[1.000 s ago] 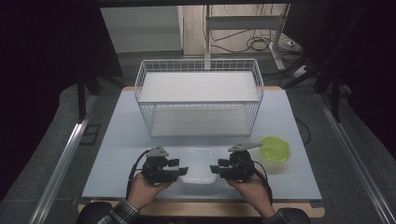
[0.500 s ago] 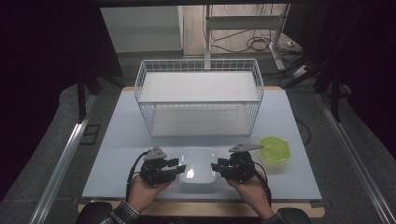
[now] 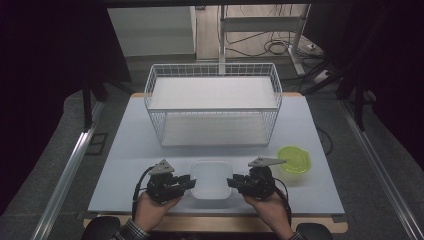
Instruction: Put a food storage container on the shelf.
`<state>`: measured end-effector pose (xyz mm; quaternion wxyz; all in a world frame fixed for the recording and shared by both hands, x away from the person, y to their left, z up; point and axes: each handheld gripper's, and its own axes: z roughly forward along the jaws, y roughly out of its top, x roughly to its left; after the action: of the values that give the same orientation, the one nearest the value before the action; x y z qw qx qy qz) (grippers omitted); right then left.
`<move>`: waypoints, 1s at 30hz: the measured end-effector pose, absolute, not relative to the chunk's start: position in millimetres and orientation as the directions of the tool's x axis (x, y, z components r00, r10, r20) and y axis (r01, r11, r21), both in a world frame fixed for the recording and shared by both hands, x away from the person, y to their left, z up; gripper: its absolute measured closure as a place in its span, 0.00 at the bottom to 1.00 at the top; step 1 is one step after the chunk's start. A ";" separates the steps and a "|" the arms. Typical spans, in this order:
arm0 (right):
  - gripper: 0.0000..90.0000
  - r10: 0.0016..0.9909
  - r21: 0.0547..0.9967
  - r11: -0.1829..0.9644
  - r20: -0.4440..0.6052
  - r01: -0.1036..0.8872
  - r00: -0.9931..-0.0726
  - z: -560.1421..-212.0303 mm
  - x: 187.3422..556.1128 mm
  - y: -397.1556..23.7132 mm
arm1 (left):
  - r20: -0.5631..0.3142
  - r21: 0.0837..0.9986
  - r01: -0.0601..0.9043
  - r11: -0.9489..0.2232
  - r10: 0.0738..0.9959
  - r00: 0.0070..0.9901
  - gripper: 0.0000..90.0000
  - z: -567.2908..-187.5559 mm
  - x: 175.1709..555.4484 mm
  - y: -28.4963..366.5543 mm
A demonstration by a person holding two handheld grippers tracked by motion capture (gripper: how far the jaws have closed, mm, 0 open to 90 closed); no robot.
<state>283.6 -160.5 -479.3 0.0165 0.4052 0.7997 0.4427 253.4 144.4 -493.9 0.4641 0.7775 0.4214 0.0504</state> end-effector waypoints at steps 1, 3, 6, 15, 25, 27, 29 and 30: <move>0.76 0.664 0.721 0.279 0.333 0.634 -0.670 -479.2 283.5 -160.4 | -0.313 0.765 0.609 -0.210 0.705 0.637 0.76 -493.8 253.1 143.9; 0.77 0.670 0.728 0.282 0.317 0.625 -0.671 -478.6 283.3 -159.3 | -0.312 0.766 0.609 -0.208 0.707 0.634 0.76 -493.7 253.1 143.5; 0.78 0.680 0.734 0.282 0.301 0.617 -0.669 -478.0 283.1 -158.5 | -0.324 0.766 0.615 -0.188 0.713 0.622 0.77 -494.1 254.0 143.2; 0.85 0.695 0.755 0.242 0.303 0.609 -0.651 -480.4 289.2 -160.1 | -0.323 0.783 0.603 -0.152 0.729 0.604 0.86 -496.5 258.2 144.3; 0.85 0.699 0.784 0.224 0.285 0.579 -0.656 -474.8 289.5 -161.1 | -0.312 0.801 0.582 -0.142 0.730 0.608 0.86 -493.1 259.6 142.8; 0.85 0.697 0.786 0.224 0.284 0.576 -0.658 -473.1 289.8 -161.3 | -0.312 0.803 0.580 -0.140 0.730 0.609 0.86 -491.8 260.2 142.8; 0.85 0.698 0.797 0.219 0.275 0.562 -0.662 -467.2 291.1 -161.1 | -0.300 0.813 0.565 -0.142 0.729 0.615 0.86 -486.0 262.7 143.8; 0.85 0.698 0.799 0.219 0.273 0.560 -0.662 -465.3 291.4 -160.9 | -0.295 0.817 0.559 -0.141 0.730 0.616 0.86 -483.4 263.5 144.0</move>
<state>291.4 -160.9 -465.3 0.0724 0.4044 0.7773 0.4765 263.5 144.0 -483.4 0.4951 0.7503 0.4294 0.0866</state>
